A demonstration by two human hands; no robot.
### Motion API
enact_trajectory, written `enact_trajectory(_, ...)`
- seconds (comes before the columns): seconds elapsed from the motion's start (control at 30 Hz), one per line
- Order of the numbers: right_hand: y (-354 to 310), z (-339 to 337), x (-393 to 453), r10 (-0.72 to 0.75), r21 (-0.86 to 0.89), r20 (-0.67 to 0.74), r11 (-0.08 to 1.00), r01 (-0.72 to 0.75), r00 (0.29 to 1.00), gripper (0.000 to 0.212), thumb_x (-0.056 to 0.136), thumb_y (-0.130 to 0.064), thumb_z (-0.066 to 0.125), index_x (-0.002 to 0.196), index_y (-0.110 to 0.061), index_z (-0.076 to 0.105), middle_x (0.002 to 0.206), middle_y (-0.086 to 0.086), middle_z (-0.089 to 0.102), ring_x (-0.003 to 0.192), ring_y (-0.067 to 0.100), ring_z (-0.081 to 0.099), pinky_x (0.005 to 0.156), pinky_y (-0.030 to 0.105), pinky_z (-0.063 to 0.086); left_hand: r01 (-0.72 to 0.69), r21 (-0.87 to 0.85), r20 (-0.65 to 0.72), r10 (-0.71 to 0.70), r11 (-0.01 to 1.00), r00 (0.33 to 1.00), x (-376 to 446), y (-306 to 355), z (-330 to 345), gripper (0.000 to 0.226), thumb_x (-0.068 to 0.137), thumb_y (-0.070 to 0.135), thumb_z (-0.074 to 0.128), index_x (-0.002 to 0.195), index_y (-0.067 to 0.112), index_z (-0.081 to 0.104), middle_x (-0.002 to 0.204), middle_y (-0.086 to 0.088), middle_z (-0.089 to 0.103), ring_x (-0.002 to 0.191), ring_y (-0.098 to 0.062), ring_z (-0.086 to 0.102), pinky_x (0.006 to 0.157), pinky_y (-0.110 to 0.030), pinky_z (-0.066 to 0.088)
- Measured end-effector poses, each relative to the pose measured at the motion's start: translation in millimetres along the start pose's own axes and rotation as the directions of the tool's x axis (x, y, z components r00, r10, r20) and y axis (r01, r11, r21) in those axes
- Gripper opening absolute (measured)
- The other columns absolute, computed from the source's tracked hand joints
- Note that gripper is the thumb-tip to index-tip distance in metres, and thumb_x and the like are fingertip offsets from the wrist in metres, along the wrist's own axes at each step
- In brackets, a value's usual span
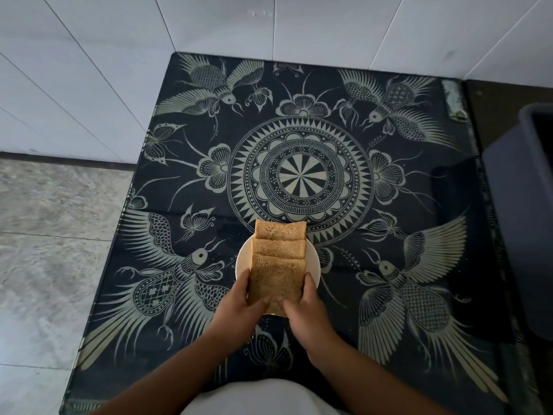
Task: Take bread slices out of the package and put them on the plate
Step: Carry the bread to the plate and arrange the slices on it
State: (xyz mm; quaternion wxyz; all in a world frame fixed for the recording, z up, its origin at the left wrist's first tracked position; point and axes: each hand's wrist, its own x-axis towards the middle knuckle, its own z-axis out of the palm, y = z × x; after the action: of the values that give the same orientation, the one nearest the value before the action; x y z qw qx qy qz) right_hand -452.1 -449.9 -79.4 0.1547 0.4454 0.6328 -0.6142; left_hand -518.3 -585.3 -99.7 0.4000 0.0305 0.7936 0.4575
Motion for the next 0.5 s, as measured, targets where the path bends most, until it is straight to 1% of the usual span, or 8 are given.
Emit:
enact_trajectory(0.03,0.4,-0.9,0.6,-0.003,0.002,0.004,1.0,0.003,1.0,0.073,0.09,-0.018,0.062,0.152,-0.025,0.025,0.138,0.004,0.057,0.122,0.022,0.057,0.102,0.046,0.048,0.006,-0.002,0.009,-0.006,1.0,1.0,0.6,-0.8,-0.9,0.075,0.078,0.033,0.062,0.147,0.027,0.032,0.121,0.002,0.065,0.097,-0.011,0.067,0.09,-0.044,0.055)
enact_trajectory(0.1,1.5,-4.0,2.0,-0.001,-0.011,0.017,1.0,0.001,1.0,0.07,0.089,-0.02,0.062,0.151,-0.026,0.028,0.136,0.003,0.058,0.12,0.02,0.057,0.101,0.045,0.049,-0.001,0.012,0.016,0.001,1.0,1.0,1.0,-2.0,-1.6,0.075,0.082,0.03,0.063,0.149,0.028,0.028,0.125,0.012,0.058,0.096,0.007,0.062,0.082,-0.022,0.053)
enact_trajectory(0.17,2.2,-9.1,3.0,-0.004,-0.037,0.026,0.999,0.005,1.0,0.064,0.088,-0.021,0.062,0.146,-0.028,0.036,0.129,-0.001,0.062,0.114,0.017,0.06,0.098,0.043,0.051,-0.042,0.089,-0.008,0.042,0.995,0.999,0.2,-0.3,-2.3,0.073,0.087,0.027,0.064,0.149,0.03,0.026,0.119,0.026,0.049,0.094,0.017,0.052,0.073,-0.004,0.039)
enact_trajectory(0.23,-0.9,-14.1,1.6,-0.057,-0.056,0.026,0.997,0.059,0.998,0.05,0.086,-0.021,0.064,0.132,-0.032,0.048,0.119,-0.008,0.067,0.109,0.013,0.063,0.095,0.041,0.052,-0.145,0.205,-0.026,0.153,0.968,0.988,-3.0,6.4,-4.8,0.073,0.089,0.027,0.064,0.149,0.031,0.023,0.128,0.026,0.038,0.11,0.011,0.045,0.086,0.0,0.034)
enact_trajectory(0.3,-1.3,-19.1,3.6,-0.175,-0.147,0.009,0.974,0.174,0.985,0.053,0.085,-0.024,0.068,0.132,-0.037,0.047,0.128,-0.009,0.062,0.12,0.014,0.057,0.102,0.046,0.047,-0.245,0.336,0.006,0.259,0.909,0.966,-4.9,14.4,-10.5,0.08,0.089,0.036,0.062,0.152,0.03,0.013,0.15,0.019,0.017,0.138,-0.002,0.019,0.112,-0.017,0.017)
enact_trajectory(0.37,-1.8,-24.9,6.9,-0.302,-0.353,0.018,0.89,0.289,0.953,0.079,0.084,-0.037,0.071,0.149,-0.039,0.027,0.157,-0.006,0.035,0.144,0.019,0.03,0.116,0.051,0.029,-0.28,0.476,0.02,0.308,0.833,0.951,-5.8,22.1,-19.6,0.089,0.088,0.051,0.057,0.153,0.03,0.001,0.162,0.009,-0.005,0.146,-0.012,0.0,0.116,-0.039,0.017)
enact_trajectory(0.43,-1.5,-30.4,7.7,-0.393,-0.559,0.028,0.756,0.34,0.919,0.098,0.082,-0.056,0.066,0.154,-0.04,0.002,0.166,-0.007,0.001,0.15,0.02,-0.003,0.119,0.052,0.011,-0.295,0.646,0.02,0.37,0.704,0.929,-9.4,30.4,-27.8,0.094,0.086,0.063,0.049,0.153,0.029,-0.007,0.162,-0.001,-0.018,0.147,-0.021,-0.011,0.116,-0.046,0.014)
enact_trajectory(0.5,-2.2,-33.4,3.5,-0.471,-0.711,0.042,0.605,0.358,0.881,0.105,0.078,-0.074,0.054,0.153,-0.035,-0.008,0.166,-0.002,-0.012,0.149,0.021,-0.015,0.119,0.054,0.008,-0.279,0.765,0.009,0.424,0.58,0.906,-14.7,37.6,-34.2,0.096,0.084,0.073,0.04,0.152,0.029,-0.012,0.16,-0.005,-0.023,0.144,-0.026,-0.02,0.117,-0.05,0.01)
